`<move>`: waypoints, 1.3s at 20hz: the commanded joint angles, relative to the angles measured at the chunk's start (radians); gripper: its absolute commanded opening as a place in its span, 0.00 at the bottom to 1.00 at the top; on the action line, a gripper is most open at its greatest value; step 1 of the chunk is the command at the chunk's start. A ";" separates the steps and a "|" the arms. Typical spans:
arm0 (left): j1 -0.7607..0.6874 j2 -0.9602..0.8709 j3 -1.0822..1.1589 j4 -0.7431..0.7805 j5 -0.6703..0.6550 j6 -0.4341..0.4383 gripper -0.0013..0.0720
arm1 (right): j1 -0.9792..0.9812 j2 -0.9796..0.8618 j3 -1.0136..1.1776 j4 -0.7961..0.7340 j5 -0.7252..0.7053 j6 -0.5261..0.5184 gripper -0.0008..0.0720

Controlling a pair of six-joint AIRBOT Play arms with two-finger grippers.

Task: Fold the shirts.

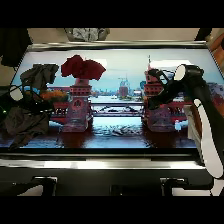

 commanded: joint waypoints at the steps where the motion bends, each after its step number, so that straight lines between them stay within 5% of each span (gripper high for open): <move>1: 0.000 0.000 0.000 0.000 0.000 0.000 0.99 | 0.000 0.001 0.000 0.000 0.000 0.000 0.93; 9: -0.001 -0.003 0.000 -0.011 0.033 -0.082 0.99 | 0.000 0.001 0.000 0.000 -0.229 0.005 0.93; 18: -0.003 -0.005 0.005 -0.011 0.067 -0.080 0.99 | 0.000 0.002 0.001 -0.002 -0.192 0.004 0.93; 21: 0.042 -0.013 0.159 0.118 0.130 0.004 0.99 | 0.000 0.002 0.001 -0.007 -0.167 0.003 0.93; 24: 0.180 -0.114 0.391 0.295 -0.047 -0.002 0.99 | 0.000 0.000 0.000 -0.006 -0.069 0.003 0.93; 26: 0.298 -0.206 0.442 0.241 -0.204 -0.003 0.99 | 0.000 -0.002 0.000 -0.007 -0.031 -0.008 0.93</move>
